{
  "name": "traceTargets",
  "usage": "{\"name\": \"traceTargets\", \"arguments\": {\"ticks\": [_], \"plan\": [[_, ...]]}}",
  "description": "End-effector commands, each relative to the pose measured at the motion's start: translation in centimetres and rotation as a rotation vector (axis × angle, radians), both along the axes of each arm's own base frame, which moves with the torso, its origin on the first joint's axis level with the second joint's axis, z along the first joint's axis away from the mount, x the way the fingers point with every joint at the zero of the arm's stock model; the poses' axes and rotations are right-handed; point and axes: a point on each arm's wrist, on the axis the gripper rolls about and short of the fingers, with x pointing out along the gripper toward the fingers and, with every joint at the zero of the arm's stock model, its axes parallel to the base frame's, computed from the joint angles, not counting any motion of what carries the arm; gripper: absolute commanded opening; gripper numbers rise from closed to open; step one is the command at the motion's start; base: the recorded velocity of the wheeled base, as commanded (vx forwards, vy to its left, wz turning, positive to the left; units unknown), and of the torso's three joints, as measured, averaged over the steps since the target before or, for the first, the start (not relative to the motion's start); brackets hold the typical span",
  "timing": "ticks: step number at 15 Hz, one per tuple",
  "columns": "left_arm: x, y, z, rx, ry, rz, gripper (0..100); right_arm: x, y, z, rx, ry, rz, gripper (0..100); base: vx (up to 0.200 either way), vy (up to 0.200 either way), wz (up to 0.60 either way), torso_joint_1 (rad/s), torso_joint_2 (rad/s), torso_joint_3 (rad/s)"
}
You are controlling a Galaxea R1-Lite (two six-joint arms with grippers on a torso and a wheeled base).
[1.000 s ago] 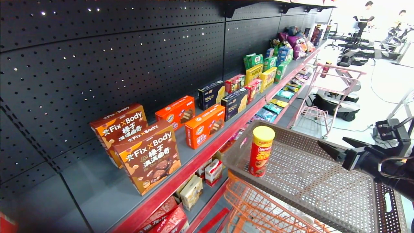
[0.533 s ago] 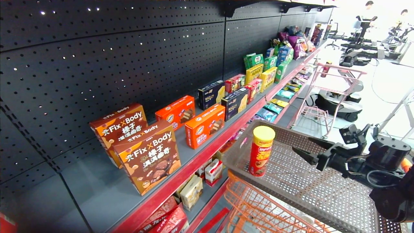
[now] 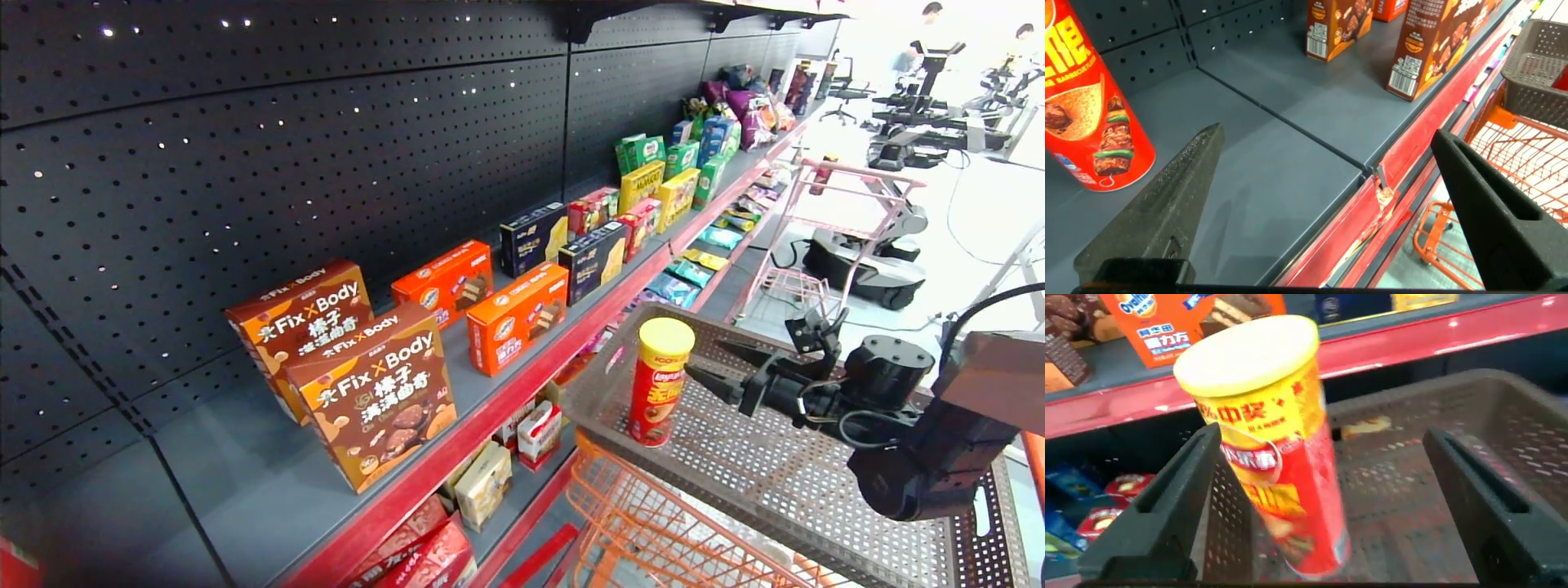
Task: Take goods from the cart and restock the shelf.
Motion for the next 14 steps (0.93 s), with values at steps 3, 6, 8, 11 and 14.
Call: {"name": "traceTargets", "arguments": {"ticks": [3,6,8,11,14], "plan": [[0.0,0.0,0.0,0.0,-0.001,0.0,100,2.5,2.2,-1.6,0.028,-0.005,0.049,100,0.0,0.0,0.0,0.0,0.0,0.0],[0.0,0.0,0.0,0.0,-0.001,0.0,100,2.7,2.7,-2.3,0.03,0.014,0.061,100,0.0,0.0,0.0,0.0,0.0,0.0],[0.0,0.0,0.0,0.0,0.0,0.0,100,2.6,3.1,-2.2,0.031,0.012,0.07,100,0.0,0.0,0.0,0.0,0.0,0.0],[0.0,0.0,0.0,0.0,-0.001,0.0,100,2.1,4.8,-2.0,0.031,0.008,0.115,100,0.0,0.0,0.0,0.0,0.0,0.0],[0.0,0.0,0.0,0.0,-0.001,0.0,100,1.2,6.5,-2.6,0.027,0.038,0.154,100,0.0,0.0,0.0,0.0,0.0,0.0]]}}
